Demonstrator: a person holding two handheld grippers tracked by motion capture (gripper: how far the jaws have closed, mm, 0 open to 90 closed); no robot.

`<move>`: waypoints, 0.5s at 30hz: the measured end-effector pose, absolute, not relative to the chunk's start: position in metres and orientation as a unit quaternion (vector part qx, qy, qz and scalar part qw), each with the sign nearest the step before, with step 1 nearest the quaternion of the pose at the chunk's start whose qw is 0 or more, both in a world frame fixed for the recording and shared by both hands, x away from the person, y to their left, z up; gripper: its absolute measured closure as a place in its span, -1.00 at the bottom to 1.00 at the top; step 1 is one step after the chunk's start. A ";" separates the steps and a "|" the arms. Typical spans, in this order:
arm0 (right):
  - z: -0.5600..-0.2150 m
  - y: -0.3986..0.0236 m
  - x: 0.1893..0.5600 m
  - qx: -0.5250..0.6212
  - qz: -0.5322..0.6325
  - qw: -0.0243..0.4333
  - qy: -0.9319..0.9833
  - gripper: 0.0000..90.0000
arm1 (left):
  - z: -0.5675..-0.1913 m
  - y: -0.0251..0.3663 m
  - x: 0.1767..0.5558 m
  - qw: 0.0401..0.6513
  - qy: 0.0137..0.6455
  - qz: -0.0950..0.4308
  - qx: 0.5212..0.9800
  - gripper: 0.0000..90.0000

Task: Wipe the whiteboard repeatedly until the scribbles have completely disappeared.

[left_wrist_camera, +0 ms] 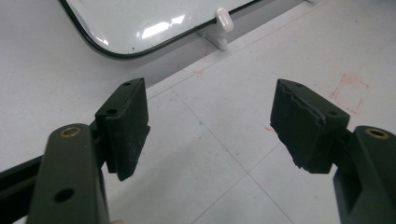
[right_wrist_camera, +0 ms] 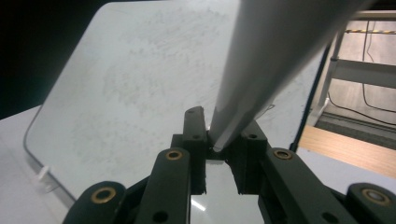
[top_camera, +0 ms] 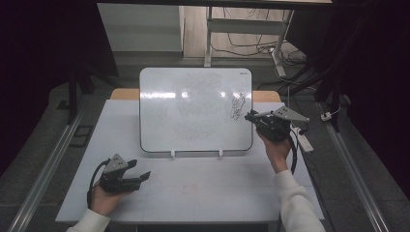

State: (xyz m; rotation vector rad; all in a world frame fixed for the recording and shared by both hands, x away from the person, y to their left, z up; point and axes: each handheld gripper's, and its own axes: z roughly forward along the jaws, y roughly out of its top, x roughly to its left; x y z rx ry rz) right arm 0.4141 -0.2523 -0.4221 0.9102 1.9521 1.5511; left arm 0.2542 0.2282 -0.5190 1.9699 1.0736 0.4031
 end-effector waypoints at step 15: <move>-0.404 -0.235 0.494 0.357 0.575 0.269 0.685 0.71 | -0.519 0.227 0.253 0.423 0.429 0.158 0.782 -0.36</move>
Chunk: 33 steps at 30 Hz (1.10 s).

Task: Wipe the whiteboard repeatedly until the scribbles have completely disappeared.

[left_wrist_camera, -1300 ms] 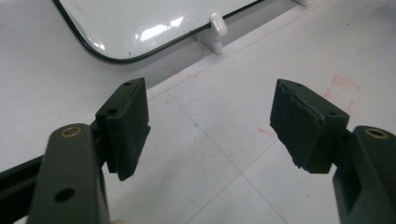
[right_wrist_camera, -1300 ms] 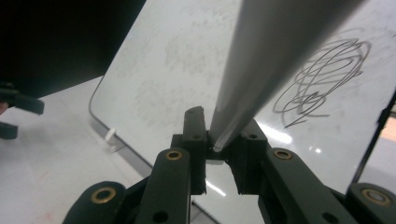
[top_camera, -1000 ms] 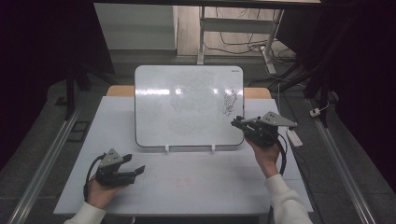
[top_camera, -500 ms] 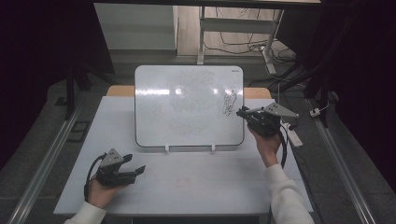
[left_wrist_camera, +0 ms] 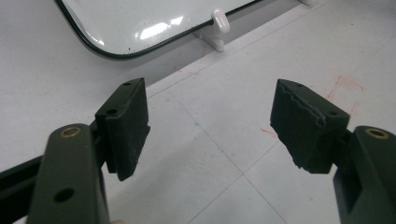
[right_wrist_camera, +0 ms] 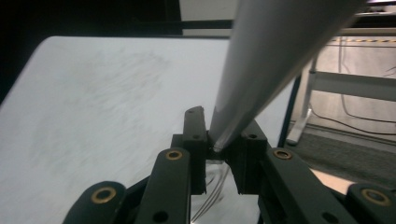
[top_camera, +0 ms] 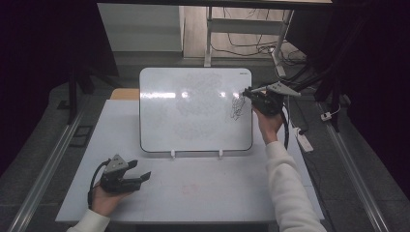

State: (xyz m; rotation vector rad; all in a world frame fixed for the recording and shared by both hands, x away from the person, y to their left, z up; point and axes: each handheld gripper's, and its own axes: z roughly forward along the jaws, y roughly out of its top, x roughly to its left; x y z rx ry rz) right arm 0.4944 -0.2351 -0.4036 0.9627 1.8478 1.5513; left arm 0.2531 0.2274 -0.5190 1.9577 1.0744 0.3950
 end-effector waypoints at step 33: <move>-0.405 -0.218 0.511 0.342 0.561 0.256 0.709 0.72 | -0.519 0.227 0.253 0.427 0.423 0.156 0.784 -0.36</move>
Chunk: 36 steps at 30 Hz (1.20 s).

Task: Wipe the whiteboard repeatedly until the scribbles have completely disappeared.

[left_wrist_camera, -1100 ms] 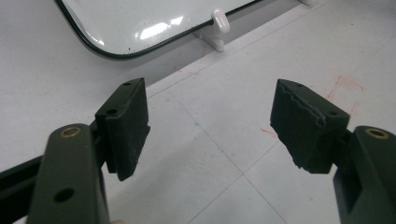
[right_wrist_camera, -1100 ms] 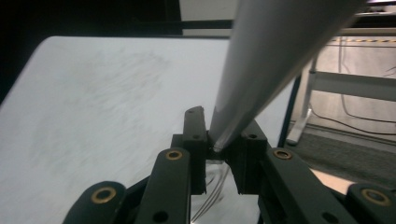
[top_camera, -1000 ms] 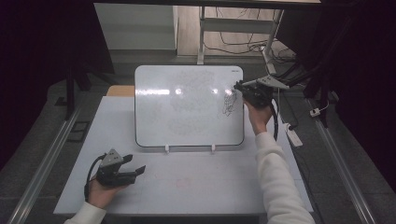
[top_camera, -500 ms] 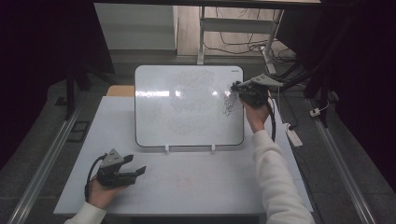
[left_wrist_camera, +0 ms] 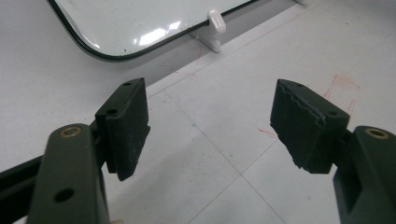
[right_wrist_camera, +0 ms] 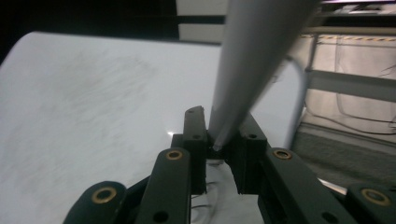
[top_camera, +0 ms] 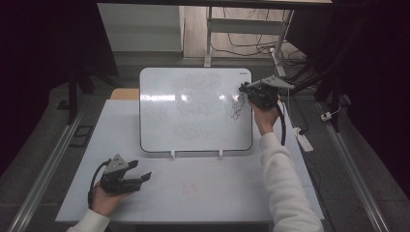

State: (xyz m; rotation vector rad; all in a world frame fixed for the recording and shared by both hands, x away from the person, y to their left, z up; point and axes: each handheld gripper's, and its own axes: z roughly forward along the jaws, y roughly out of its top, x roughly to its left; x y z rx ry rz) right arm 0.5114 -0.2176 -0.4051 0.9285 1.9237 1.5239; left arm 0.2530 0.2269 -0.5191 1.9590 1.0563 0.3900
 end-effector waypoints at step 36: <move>-0.421 -0.206 0.487 0.292 0.524 0.250 0.760 0.72 | -0.519 0.227 0.254 0.425 0.419 0.157 0.787 -0.36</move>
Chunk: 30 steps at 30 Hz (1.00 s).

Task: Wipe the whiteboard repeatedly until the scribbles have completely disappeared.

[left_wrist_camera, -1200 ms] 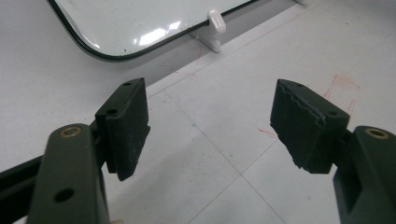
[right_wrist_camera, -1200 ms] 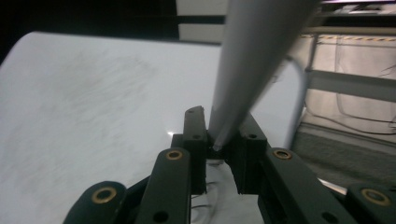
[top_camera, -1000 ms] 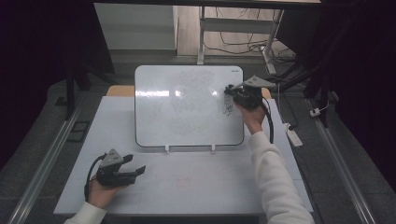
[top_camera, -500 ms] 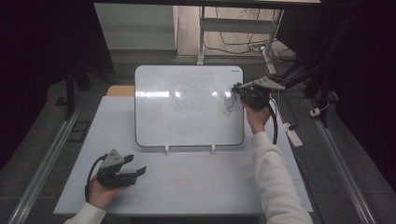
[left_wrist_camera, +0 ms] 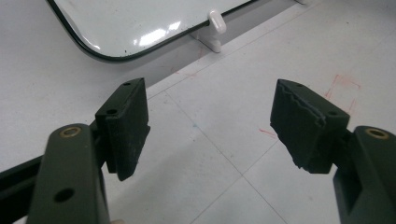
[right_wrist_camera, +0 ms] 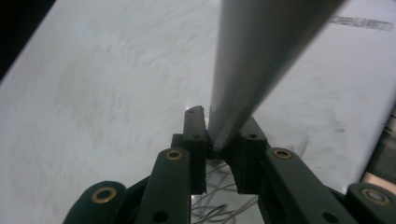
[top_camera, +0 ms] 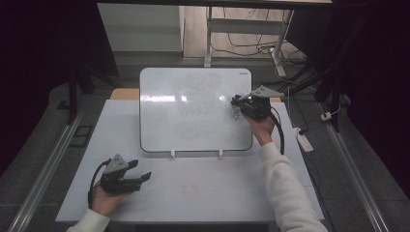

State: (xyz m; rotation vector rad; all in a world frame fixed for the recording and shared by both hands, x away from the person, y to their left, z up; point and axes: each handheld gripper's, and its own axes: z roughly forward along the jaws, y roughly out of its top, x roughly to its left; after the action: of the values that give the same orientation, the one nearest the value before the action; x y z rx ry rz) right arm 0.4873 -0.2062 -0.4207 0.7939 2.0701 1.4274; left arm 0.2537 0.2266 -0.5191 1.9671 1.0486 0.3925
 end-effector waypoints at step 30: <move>-0.419 -0.230 0.492 0.358 0.557 0.247 0.708 0.72 | -0.518 0.225 0.252 0.425 0.416 0.159 0.788 -0.36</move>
State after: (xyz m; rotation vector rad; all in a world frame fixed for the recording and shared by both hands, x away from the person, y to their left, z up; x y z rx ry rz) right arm 0.4917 -0.2303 -0.4193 0.9764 1.9296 1.5176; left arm 0.2522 0.2252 -0.5182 1.9695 1.0405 0.3986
